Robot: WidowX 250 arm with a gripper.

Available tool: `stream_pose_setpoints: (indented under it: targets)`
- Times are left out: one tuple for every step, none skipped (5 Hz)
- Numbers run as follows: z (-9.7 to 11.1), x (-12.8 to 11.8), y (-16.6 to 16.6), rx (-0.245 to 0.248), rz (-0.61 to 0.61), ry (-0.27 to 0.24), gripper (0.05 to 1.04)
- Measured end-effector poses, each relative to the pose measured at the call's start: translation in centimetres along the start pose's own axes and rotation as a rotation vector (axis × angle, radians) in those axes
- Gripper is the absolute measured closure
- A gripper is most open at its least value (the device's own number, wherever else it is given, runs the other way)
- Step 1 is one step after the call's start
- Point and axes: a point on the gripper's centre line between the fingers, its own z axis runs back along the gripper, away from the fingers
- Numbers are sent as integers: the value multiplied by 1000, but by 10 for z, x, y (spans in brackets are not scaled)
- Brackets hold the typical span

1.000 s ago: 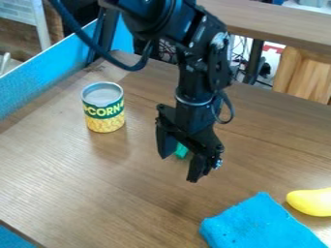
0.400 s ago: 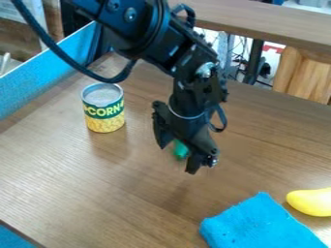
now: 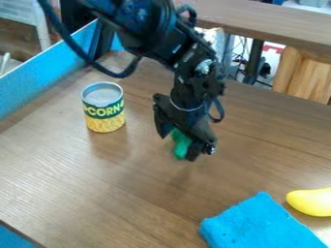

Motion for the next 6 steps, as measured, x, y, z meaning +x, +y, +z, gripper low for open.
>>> stream_pose_setpoints:
  targets:
    - [-8,8,-2,-5,6,-2,83]
    - [-17,11,-1,-16,30,10,83]
    - [-28,13,-1,-20,38,24,83]
    - [-30,18,0,-24,27,18,141]
    - [-33,19,6,-21,33,16,269]
    - [-33,19,7,-20,27,17,269]
